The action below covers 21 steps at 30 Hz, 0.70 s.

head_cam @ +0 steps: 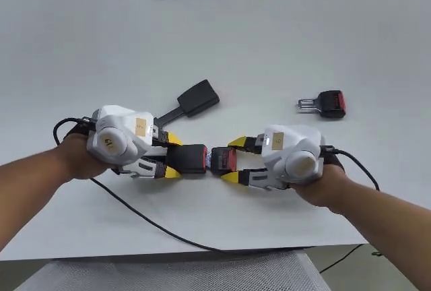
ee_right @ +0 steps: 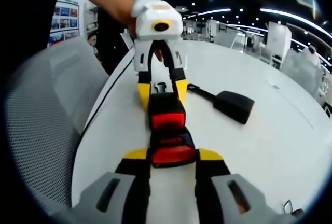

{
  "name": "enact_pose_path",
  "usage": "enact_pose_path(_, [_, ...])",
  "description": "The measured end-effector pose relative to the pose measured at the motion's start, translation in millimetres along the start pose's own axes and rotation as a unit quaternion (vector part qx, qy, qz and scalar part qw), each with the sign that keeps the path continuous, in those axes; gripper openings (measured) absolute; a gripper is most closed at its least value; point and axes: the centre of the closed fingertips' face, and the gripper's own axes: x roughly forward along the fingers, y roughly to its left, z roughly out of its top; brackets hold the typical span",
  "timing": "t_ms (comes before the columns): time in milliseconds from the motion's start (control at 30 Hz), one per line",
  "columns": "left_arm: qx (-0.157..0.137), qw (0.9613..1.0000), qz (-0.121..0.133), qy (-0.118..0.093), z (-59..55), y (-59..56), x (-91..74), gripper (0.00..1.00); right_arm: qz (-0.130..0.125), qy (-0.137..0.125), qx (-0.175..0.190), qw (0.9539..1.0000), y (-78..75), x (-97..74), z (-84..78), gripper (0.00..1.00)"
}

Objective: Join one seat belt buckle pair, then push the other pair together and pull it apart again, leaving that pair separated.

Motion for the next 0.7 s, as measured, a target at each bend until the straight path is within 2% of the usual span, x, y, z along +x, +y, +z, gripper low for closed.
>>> enact_pose_path(700, [-0.004, 1.0, 0.001, -0.007, 0.0, 1.2, -0.1, 0.32, -0.003, -0.004, 0.002, 1.0, -1.0, 0.0, -0.2, 0.31])
